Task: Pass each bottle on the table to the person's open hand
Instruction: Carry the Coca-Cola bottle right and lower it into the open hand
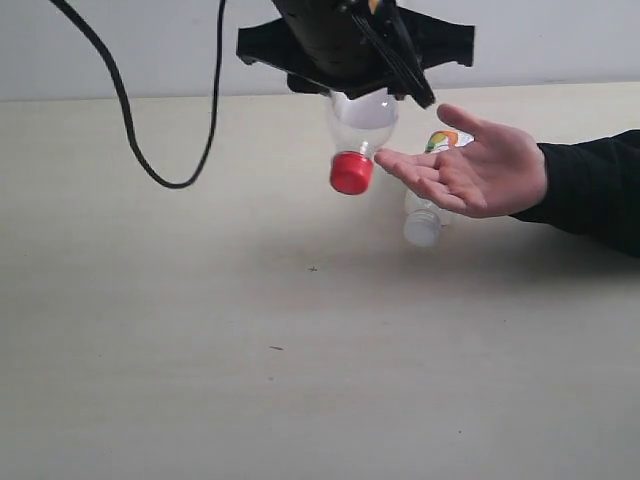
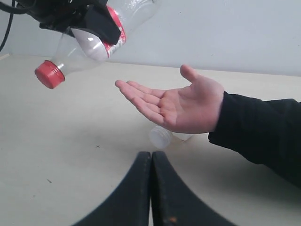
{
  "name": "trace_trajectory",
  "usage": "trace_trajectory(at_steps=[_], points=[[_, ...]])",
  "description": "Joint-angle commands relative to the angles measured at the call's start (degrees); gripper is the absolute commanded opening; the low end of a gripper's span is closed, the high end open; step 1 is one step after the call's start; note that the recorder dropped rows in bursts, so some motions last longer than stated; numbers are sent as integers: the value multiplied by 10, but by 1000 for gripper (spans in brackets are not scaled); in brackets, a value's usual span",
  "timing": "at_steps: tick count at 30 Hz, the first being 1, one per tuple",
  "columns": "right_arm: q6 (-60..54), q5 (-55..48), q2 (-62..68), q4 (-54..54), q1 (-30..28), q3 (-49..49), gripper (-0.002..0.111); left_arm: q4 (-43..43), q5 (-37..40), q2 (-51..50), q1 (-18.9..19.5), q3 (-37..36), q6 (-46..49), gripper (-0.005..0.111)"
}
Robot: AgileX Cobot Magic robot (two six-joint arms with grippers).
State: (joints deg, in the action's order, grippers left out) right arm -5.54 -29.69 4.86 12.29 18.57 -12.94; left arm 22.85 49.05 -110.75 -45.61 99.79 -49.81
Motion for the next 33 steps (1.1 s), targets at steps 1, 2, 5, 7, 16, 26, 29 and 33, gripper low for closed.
trace_trajectory(at_steps=[1,2,5,7,16,26,29,33], points=[[-1,5,-2,-3,1,1,0,7,-34,8,-37,-6,-59,0],[-1,5,-2,-3,1,1,0,8,-43,8,-46,-6,-77,0],[-1,5,-2,-3,1,1,0,12,-69,8,-67,-8,-115,0],[-1,5,-2,-3,1,1,0,24,-90,8,-77,-17,-164,0],[-2,5,-2,-3,1,1,0,248,-136,8,-123,-99,-574,0],[-2,5,-2,-3,1,1,0,366,-187,-18,-135,-116,-719,0],[-2,5,-2,-3,1,1,0,364,-190,-35,-129,-113,-719,0],[-2,5,-2,-3,1,1,0,364,-190,-51,-121,-103,-719,0]])
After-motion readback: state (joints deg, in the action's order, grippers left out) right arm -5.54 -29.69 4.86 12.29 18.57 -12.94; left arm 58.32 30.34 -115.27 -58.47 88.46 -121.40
